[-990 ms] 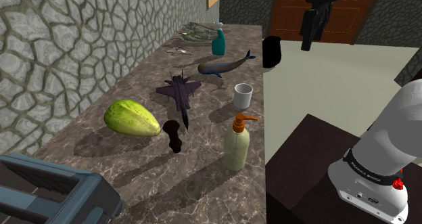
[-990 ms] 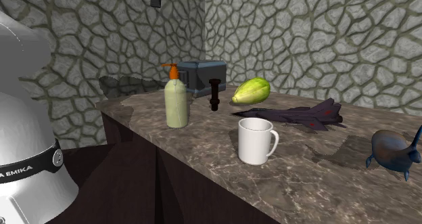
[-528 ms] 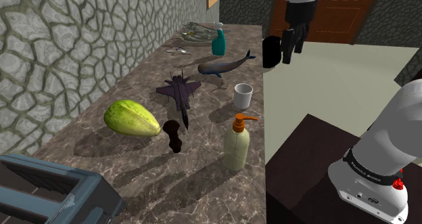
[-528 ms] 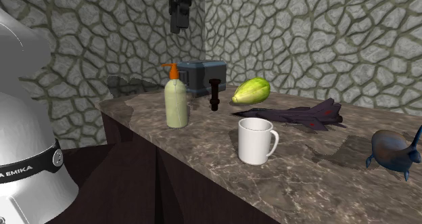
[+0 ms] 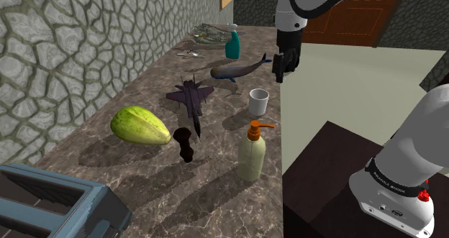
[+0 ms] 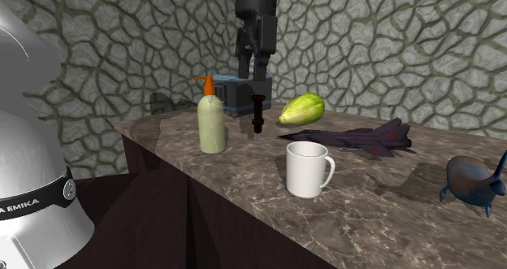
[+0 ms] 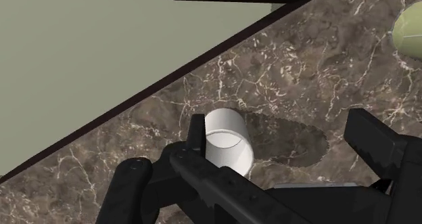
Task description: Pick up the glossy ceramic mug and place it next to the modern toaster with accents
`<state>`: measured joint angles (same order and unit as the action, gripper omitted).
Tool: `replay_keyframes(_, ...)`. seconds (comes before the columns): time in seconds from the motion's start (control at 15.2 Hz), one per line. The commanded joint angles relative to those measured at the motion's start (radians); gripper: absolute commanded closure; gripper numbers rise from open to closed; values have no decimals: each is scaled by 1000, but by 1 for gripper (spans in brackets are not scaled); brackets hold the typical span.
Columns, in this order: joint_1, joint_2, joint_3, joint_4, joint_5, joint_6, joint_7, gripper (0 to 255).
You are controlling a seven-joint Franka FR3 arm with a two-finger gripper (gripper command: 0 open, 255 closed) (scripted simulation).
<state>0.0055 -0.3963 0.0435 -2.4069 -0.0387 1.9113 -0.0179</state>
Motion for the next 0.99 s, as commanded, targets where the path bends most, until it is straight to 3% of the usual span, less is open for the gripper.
replay_keyframes(0.0,-1,79,4,13,-6,71,4,0)
replay_keyframes(0.73,1,489,17,170,-63,338,40,0)
replay_keyframes(0.92,0,512,15,154,-69,377,43,0)
